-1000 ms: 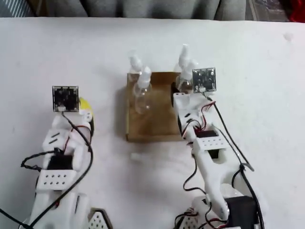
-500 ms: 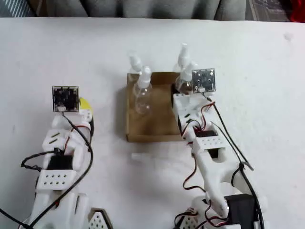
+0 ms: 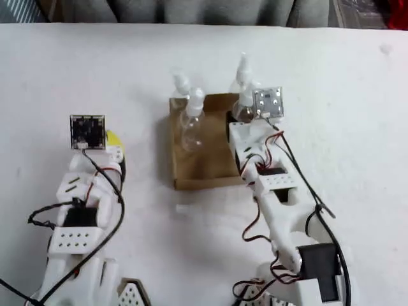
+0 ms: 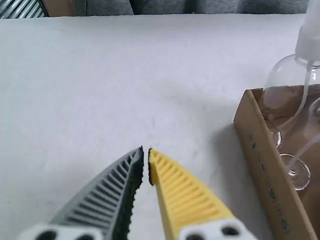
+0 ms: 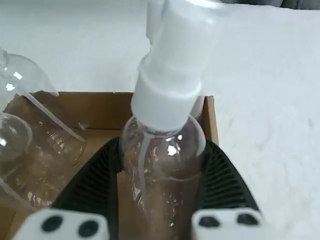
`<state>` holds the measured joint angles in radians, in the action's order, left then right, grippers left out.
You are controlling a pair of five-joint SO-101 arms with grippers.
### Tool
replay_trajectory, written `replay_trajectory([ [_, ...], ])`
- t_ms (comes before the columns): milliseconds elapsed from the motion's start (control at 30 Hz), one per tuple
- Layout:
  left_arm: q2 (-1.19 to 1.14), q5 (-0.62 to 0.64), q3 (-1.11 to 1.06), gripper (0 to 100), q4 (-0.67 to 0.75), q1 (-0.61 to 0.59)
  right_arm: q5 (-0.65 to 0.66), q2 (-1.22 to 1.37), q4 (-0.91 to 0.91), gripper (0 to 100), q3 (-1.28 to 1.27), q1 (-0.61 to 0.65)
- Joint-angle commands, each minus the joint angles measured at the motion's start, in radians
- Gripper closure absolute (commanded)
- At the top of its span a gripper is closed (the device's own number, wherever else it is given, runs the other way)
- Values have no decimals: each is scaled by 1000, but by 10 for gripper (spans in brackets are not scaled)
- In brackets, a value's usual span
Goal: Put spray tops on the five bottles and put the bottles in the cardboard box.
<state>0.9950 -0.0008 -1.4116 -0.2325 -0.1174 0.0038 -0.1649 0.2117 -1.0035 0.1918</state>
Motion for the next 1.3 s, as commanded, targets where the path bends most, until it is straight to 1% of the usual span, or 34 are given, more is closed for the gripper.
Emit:
replay_trajectory([
  [0,-7,12,14,980,31,-7,9,5,8,983,44,-2],
  [367,-7,12,14,980,31,-7,9,5,8,974,44,2],
  [600,-7,12,14,980,31,-7,9,15,7,831,44,18],
  [733,-7,12,14,980,31,-7,9,15,7,789,44,24],
  [1067,-7,12,12,980,31,-7,9,15,8,786,44,24],
  [1267,-7,12,12,980,29,-7,9,15,5,786,41,67],
])
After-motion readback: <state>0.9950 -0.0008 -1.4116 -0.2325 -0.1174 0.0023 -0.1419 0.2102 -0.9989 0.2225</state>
